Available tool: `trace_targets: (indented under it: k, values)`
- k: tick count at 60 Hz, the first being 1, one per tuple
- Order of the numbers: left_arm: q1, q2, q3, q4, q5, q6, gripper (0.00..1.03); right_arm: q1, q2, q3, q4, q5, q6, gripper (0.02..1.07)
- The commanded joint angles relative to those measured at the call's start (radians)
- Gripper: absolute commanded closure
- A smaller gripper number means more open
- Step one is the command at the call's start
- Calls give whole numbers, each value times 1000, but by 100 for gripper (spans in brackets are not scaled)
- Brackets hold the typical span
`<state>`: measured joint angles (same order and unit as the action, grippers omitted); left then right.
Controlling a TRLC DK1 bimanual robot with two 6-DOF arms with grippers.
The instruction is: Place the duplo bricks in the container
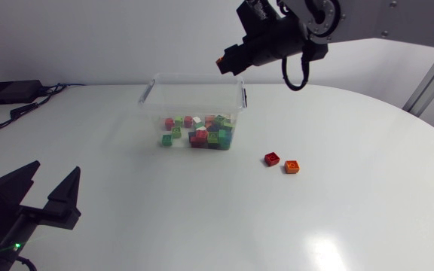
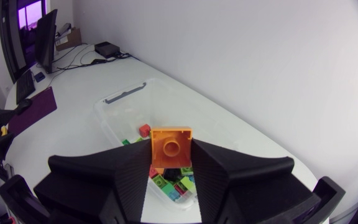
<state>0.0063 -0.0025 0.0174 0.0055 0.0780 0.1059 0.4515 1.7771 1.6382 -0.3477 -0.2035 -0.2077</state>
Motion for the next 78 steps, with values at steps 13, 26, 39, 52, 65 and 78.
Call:
trace_targets:
  k: [13,26,39,52,65,78]
  values:
    - [9,-8,-19,13,8,9,5,53,163,123,67,81,76,67]
    - [9,-8,-19,13,8,9,5,62,289,190,72,130,65,27]
    - [9,-8,-19,13,8,11,5,32,220,157,4,127,36,7]
    - [9,-8,-19,13,8,9,5,-30,51,28,-102,102,-19,7]
    - [9,-8,-19,13,8,9,5,-100,-61,-115,-234,107,-55,7]
    - [9,-8,-19,13,8,9,5,-154,-64,-147,-396,144,-30,7]
